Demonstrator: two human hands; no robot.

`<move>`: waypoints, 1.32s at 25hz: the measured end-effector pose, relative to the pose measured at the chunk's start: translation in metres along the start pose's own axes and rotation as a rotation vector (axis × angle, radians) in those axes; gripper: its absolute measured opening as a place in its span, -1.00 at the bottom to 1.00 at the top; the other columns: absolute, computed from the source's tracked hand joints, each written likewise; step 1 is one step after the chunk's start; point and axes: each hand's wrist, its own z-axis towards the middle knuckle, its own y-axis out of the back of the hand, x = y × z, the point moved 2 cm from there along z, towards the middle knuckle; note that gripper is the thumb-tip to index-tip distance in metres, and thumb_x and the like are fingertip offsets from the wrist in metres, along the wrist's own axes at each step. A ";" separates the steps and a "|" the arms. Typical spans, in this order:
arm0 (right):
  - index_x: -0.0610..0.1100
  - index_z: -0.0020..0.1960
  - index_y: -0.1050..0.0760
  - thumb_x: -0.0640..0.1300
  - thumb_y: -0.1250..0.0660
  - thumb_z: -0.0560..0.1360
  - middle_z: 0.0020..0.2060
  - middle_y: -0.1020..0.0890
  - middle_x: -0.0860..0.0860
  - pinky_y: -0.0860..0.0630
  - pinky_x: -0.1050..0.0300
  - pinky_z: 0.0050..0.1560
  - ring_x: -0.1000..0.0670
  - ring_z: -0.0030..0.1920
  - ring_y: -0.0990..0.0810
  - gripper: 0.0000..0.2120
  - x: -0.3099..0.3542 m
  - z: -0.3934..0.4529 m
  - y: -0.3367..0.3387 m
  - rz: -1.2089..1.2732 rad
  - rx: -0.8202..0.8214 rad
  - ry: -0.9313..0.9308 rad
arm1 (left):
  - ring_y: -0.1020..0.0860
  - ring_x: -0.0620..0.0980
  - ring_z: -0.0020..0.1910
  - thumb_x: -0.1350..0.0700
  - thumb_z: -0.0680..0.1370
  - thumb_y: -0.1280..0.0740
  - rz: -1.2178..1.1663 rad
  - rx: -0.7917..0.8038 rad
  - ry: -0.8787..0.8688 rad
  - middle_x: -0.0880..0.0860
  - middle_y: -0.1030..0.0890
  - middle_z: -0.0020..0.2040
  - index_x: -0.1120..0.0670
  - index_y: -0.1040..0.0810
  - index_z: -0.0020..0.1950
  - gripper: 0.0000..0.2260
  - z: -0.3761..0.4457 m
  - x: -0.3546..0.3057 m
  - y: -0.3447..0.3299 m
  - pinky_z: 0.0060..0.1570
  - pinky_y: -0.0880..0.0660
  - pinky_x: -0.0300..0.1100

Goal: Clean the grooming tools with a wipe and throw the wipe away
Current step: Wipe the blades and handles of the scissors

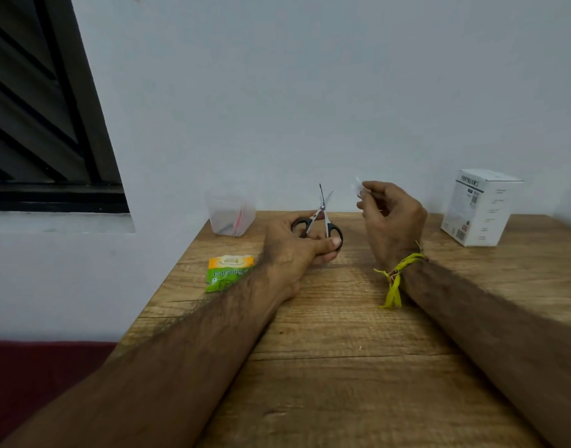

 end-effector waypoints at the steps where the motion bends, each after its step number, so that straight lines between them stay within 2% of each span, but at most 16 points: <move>1: -0.13 0.03 -0.67 -0.19 -0.41 0.53 -0.18 -0.71 0.00 -0.66 -0.10 -0.09 0.00 -0.15 -0.72 -0.90 0.001 0.000 -0.001 -0.003 0.010 -0.009 | -0.70 0.04 -0.25 0.45 0.35 -0.55 -0.004 0.002 0.004 0.12 -0.64 -0.21 0.21 -0.63 0.13 -0.61 0.001 0.000 0.000 -0.29 -0.65 -0.16; 4: -0.14 -0.01 -0.66 -0.20 -0.42 0.53 -0.20 -0.71 0.01 -0.65 -0.04 -0.09 0.03 -0.15 -0.70 -0.93 0.005 -0.003 0.000 -0.053 0.037 0.007 | -0.73 0.05 -0.16 0.39 0.42 -0.53 -0.006 -0.012 0.018 0.17 -0.68 -0.08 0.21 -0.65 0.01 -0.78 0.002 0.001 0.000 -0.25 -0.67 -0.14; 7: -0.11 -0.02 -0.64 -0.21 -0.41 0.53 -0.22 -0.68 0.08 -0.62 0.12 -0.19 0.13 -0.17 -0.66 -0.94 0.009 -0.006 0.007 -0.113 0.051 0.069 | -0.73 0.11 -0.08 0.36 0.42 -0.54 0.044 0.009 0.038 0.25 -0.68 0.00 0.26 -0.65 0.04 -0.77 0.003 0.003 0.000 -0.22 -0.67 -0.13; 10: -0.08 -0.03 -0.63 -0.21 -0.42 0.52 -0.21 -0.66 0.12 -0.57 0.26 -0.23 0.12 -0.17 -0.64 -0.93 0.014 -0.011 0.013 -0.094 0.053 0.141 | -0.73 0.13 -0.13 0.31 0.45 -0.53 0.084 0.077 0.017 0.29 -0.69 -0.01 0.27 -0.63 0.05 -0.79 0.002 0.005 -0.001 -0.28 -0.64 -0.17; 13: -0.16 -0.02 -0.63 -0.27 -0.41 0.51 -0.18 -0.66 0.05 -0.58 0.12 -0.24 0.07 -0.17 -0.62 -0.93 0.020 -0.014 0.010 -0.122 0.077 0.295 | -0.72 0.11 -0.21 0.30 0.48 -0.50 0.092 0.124 -0.032 0.26 -0.72 -0.09 0.22 -0.63 0.10 -0.79 0.001 0.003 -0.003 -0.30 -0.63 -0.18; 16: -0.24 -0.02 -0.62 -0.33 -0.40 0.49 -0.17 -0.65 -0.04 -0.58 -0.04 -0.24 -0.05 -0.17 -0.62 -0.92 0.024 -0.016 0.008 -0.176 0.079 0.470 | -0.73 0.20 -0.17 0.34 0.45 -0.51 0.076 0.160 -0.076 0.30 -0.70 -0.06 0.13 -0.60 0.19 -0.66 0.000 0.001 -0.002 -0.29 -0.65 -0.16; 19: -0.23 -0.03 -0.62 -0.33 -0.39 0.48 -0.17 -0.65 -0.06 -0.56 -0.03 -0.18 -0.07 -0.14 -0.60 -0.91 0.027 -0.017 0.007 -0.253 0.109 0.589 | -0.72 0.21 -0.15 0.36 0.44 -0.52 0.109 0.206 -0.122 0.24 -0.71 -0.10 0.08 -0.58 0.20 -0.61 -0.002 0.000 -0.005 -0.26 -0.66 -0.13; 21: -0.23 -0.03 -0.64 -0.31 -0.38 0.49 -0.15 -0.65 -0.07 -0.54 0.00 -0.12 -0.10 -0.11 -0.59 -0.91 0.029 -0.019 0.004 -0.320 0.142 0.632 | -0.73 0.12 -0.18 0.35 0.42 -0.53 0.109 0.218 -0.137 0.18 -0.73 -0.13 0.06 -0.57 0.19 -0.60 -0.004 0.000 -0.007 -0.26 -0.66 -0.14; 23: -0.24 -0.03 -0.65 -0.31 -0.38 0.50 -0.14 -0.65 -0.09 -0.53 -0.02 -0.09 -0.13 -0.10 -0.59 -0.91 0.030 -0.020 0.003 -0.374 0.171 0.670 | -0.73 0.10 -0.15 0.35 0.43 -0.53 0.098 0.222 -0.140 0.21 -0.72 -0.09 0.07 -0.56 0.19 -0.60 -0.005 -0.001 -0.007 -0.25 -0.66 -0.12; 28: -0.21 0.01 -0.65 -0.29 -0.37 0.49 -0.12 -0.63 -0.08 -0.53 -0.04 -0.14 -0.12 -0.08 -0.56 -0.86 0.031 -0.024 0.003 -0.471 0.255 0.736 | -0.71 0.06 -0.16 0.41 0.45 -0.49 0.068 0.233 -0.138 0.28 -0.69 -0.03 0.15 -0.54 0.23 -0.60 -0.006 -0.001 -0.008 -0.23 -0.66 -0.09; 33: -0.23 0.02 -0.65 -0.30 -0.38 0.49 -0.11 -0.63 -0.09 -0.54 -0.06 -0.11 -0.14 -0.06 -0.56 -0.86 0.032 -0.025 0.002 -0.494 0.262 0.713 | -0.72 0.14 -0.10 0.39 0.46 -0.49 0.059 0.202 -0.127 0.28 -0.69 0.00 0.20 -0.54 0.22 -0.64 -0.004 0.000 -0.006 -0.20 -0.68 -0.03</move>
